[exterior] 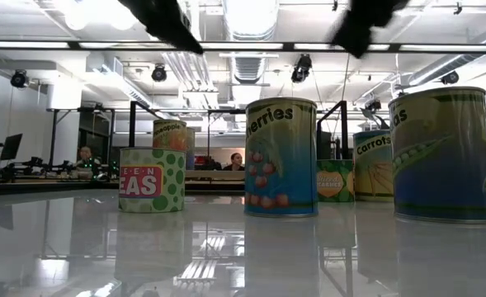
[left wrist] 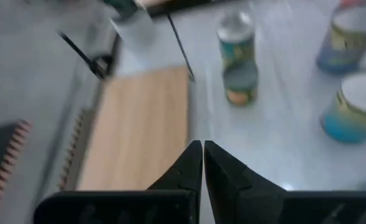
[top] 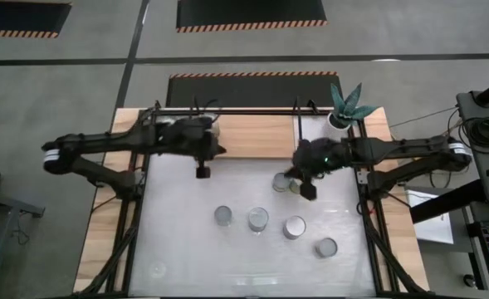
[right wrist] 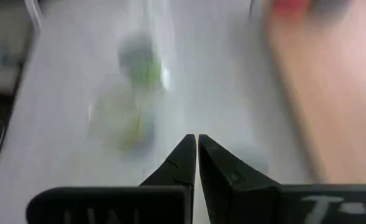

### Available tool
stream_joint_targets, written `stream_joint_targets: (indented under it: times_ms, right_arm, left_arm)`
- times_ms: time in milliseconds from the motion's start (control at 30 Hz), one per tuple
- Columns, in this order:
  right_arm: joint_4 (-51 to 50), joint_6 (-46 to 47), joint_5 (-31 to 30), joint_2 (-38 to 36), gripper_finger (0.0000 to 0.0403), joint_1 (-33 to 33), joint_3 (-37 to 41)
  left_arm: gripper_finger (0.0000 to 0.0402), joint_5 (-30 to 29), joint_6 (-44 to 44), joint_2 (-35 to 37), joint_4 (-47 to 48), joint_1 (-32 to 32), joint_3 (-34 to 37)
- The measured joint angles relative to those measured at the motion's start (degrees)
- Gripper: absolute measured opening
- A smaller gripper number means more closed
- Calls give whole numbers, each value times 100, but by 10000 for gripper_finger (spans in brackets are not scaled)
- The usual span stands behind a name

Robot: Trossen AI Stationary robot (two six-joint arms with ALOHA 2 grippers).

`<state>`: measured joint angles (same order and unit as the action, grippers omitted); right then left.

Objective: Pick and place cans onto a shelf
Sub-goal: Put the canned carrots on the shelf

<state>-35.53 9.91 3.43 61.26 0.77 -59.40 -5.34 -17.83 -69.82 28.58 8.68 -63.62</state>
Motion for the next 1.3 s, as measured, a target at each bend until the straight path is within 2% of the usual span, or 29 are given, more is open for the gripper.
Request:
stream_joint_targets:
  times_ms: [67,167,267,400,533,833,967,1067,1300]
  right_arm:
    - [-1141,732,-76,66,9,125,-190]
    - [-2268,1868,-463,71,9,149,-254]
    - [-2472,2611,-786,45,9,142,-137]
    - [-2345,3102,-798,113,28,126,16]
    - [-2367,3424,-824,363,88,105,79]
    - [-2393,3318,-950,1174,287,103,-4]
    - [-2455,3352,-949,1520,356,86,-110]
    - [-2460,3424,-947,1715,376,68,-152]
    - [-2458,3296,-949,2086,379,-78,-217]
  left_arm:
    - [0,-257,16,323,-397,-158,280]
    - [0,-314,18,725,-877,-276,614]
    - [0,-317,0,1030,-1146,-289,835]
    - [0,-319,-2,1290,-1224,-287,970]
    - [0,-319,-57,1419,-1235,-287,1058]
    - [0,-351,-452,1399,-1224,-285,1097]
    - [0,-709,-558,1392,-1241,-285,1097]
    - [0,-964,-564,1366,-1233,-285,1097]
    - [0,-988,-564,1307,-1221,-282,1096]
